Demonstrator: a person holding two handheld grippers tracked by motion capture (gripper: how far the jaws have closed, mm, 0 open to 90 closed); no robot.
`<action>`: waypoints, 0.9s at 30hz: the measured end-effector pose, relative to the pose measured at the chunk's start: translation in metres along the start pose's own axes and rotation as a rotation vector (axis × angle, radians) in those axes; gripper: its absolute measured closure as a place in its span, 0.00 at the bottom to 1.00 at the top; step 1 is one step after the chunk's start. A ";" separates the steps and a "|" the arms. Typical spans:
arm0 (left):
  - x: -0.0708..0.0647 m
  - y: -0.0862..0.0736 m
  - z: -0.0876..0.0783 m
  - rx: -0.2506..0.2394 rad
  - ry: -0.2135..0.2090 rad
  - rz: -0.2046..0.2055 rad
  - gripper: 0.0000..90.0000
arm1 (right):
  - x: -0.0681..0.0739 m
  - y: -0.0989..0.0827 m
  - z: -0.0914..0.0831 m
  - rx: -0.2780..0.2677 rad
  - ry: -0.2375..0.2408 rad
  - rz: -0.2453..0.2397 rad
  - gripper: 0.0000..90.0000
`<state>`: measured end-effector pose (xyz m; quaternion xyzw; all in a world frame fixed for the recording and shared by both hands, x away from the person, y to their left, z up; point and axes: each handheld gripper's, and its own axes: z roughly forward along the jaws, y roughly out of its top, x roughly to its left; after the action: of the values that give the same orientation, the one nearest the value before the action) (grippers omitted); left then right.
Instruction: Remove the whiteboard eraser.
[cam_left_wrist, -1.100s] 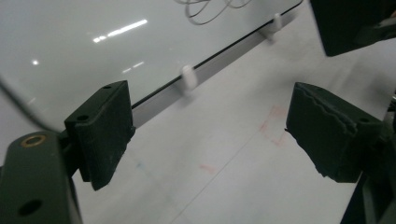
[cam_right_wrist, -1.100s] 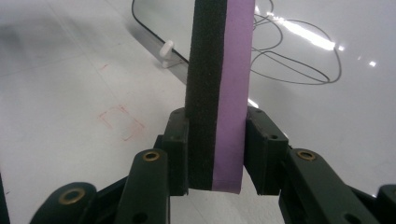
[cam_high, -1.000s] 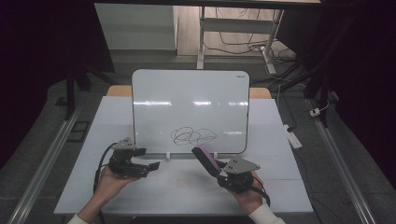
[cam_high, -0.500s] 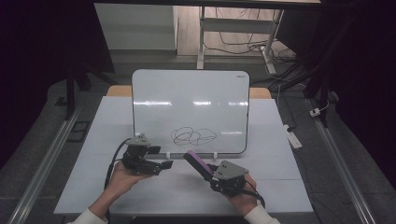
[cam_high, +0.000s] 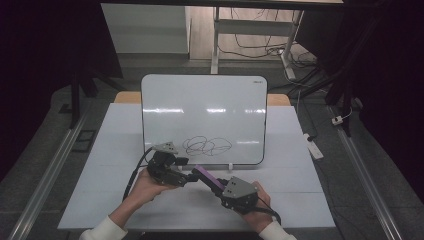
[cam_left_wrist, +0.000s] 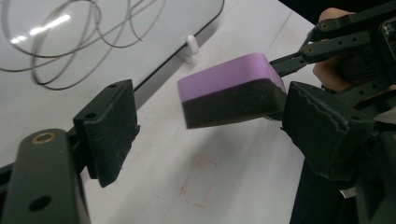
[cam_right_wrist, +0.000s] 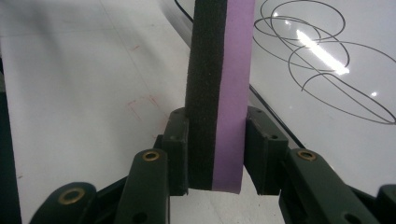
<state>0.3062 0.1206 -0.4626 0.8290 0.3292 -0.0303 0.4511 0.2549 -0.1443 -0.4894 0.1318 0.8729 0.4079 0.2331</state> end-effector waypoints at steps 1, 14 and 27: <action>0.000 0.001 0.001 0.003 -0.006 0.000 0.22 | 0.001 0.000 0.000 0.001 -0.004 -0.007 0.70; 0.006 0.001 0.012 0.052 -0.133 -0.035 0.31 | 0.010 0.001 0.000 -0.007 -0.039 -0.121 0.70; 0.003 -0.001 0.014 0.087 -0.099 -0.006 0.42 | 0.012 -0.001 0.003 0.015 -0.022 -0.137 0.60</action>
<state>0.3117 0.1118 -0.4727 0.8442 0.3073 -0.0867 0.4305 0.2463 -0.1374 -0.4954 0.0780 0.8803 0.3830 0.2690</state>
